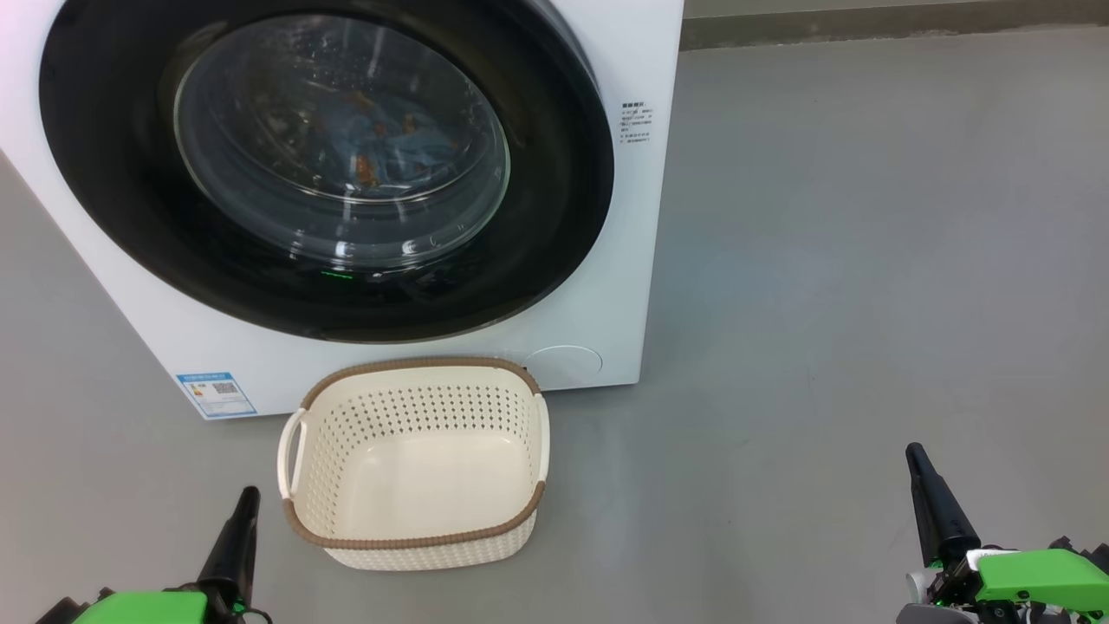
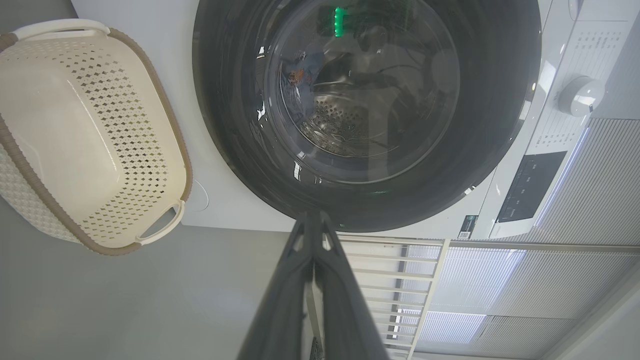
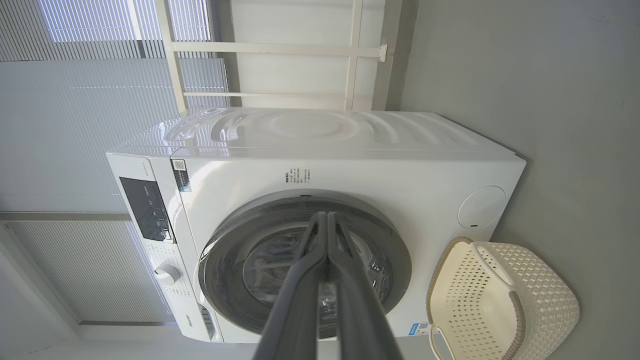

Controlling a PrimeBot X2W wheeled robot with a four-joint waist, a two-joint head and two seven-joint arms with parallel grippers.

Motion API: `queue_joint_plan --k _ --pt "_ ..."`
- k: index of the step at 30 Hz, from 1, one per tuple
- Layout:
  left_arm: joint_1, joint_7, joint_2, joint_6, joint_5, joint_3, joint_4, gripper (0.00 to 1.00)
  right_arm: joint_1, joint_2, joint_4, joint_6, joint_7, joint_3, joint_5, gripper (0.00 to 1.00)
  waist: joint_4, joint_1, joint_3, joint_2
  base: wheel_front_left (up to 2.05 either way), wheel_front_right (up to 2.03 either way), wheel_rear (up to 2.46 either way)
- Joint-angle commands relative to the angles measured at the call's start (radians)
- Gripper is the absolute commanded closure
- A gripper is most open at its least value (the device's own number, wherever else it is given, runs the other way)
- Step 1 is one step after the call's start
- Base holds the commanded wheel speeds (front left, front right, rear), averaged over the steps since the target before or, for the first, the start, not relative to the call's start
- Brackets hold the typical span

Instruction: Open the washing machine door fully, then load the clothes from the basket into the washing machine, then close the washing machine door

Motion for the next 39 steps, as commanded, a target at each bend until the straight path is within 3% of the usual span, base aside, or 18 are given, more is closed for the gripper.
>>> queue_joint_plan --k 1,39 --pt "-0.042 0.004 0.014 -0.003 0.005 0.033 -0.019 1.0 -0.041 -0.004 -0.025 0.002 0.008 0.022 0.004 1.0 0.0 0.0 0.0 0.0 0.0 0.0 0.0" --pt "-0.042 0.01 0.009 -0.003 0.011 0.04 -0.019 1.0 -0.041 -0.004 -0.025 0.002 0.008 0.023 0.004 1.0 0.0 0.0 0.0 0.0 0.0 0.0 0.0"
